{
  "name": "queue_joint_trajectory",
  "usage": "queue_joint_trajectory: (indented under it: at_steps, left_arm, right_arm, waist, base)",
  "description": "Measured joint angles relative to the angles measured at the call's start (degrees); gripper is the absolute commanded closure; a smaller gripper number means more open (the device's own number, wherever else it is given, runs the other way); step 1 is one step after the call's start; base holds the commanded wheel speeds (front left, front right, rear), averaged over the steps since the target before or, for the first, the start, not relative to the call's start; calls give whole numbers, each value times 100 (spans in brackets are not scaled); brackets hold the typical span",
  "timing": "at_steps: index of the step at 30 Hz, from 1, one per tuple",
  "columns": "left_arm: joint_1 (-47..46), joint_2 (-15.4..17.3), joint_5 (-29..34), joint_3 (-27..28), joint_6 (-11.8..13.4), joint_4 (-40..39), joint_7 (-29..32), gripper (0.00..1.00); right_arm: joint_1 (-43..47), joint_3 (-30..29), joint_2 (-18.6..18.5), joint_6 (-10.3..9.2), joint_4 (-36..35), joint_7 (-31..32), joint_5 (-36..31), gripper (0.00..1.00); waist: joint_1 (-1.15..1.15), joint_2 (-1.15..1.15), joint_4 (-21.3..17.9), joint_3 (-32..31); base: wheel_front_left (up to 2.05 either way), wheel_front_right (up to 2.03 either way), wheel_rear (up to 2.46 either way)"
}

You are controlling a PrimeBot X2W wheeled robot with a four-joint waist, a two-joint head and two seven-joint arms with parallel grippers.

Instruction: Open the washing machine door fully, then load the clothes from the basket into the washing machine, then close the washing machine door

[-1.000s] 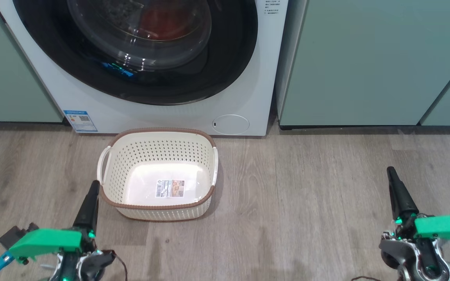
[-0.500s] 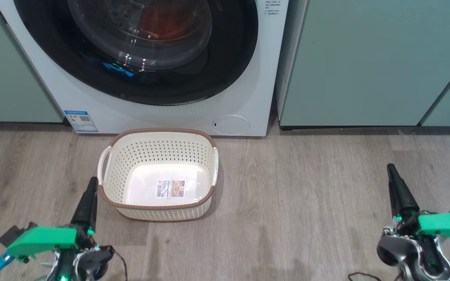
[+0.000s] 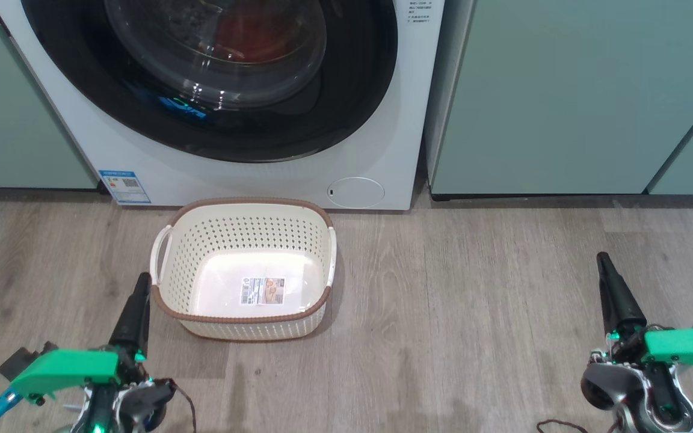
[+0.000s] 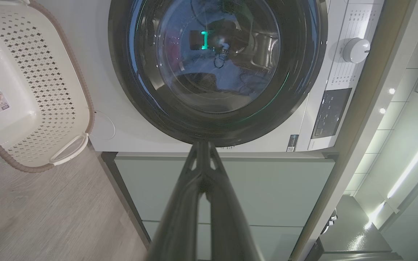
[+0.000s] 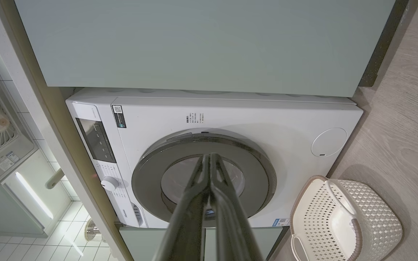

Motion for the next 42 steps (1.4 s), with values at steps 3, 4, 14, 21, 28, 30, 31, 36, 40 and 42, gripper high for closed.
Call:
queue_joint_trajectory:
  at_steps: [3,4,14,21,28,30,31,36,40,42]
  left_arm:
    - [0,0,0,0,0,0,0,100]
    - [0,0,0,0,0,0,0,100]
    - [0,0,0,0,0,0,0,100]
    - [0,0,0,0,0,0,0,100]
    - [0,0,0,0,0,0,0,100]
    - [0,-1,0,0,0,0,0,100]
    - [0,-1,0,0,0,0,0,100]
    - [0,-1,0,0,0,0,0,100]
    - [0,-1,0,0,0,0,0,100]
    - [0,-1,0,0,0,0,0,100]
  right_arm:
    - [0,-2,0,0,0,1,0,100]
    - [0,-2,0,0,0,5,0,100]
    - [0,-5,0,0,1,10,0,100]
    - [0,-9,0,0,1,11,0,100]
    - [0,-11,0,0,1,15,0,100]
    - [0,-11,0,0,1,15,0,100]
    - [0,-11,0,0,1,15,0,100]
    - [0,-12,0,0,1,15,0,100]
    - [0,-13,0,0,1,15,0,100]
    - [0,-14,0,0,1,15,0,100]
  waist:
    - [0,0,0,0]
    - [0,0,0,0]
    - [0,0,0,0]
    - [0,0,0,0]
    - [0,0,0,0]
    - [0,0,0,0]
    - [0,0,0,0]
    - [0,0,0,0]
    - [0,0,0,0]
    - [0,0,0,0]
  base:
    - [0,0,0]
    - [0,0,0]
    - [0,0,0]
    - [0,0,0]
    - [0,0,0]
    - [0,0,0]
    - [0,0,0]
    - [0,0,0]
    - [0,0,0]
    - [0,0,0]
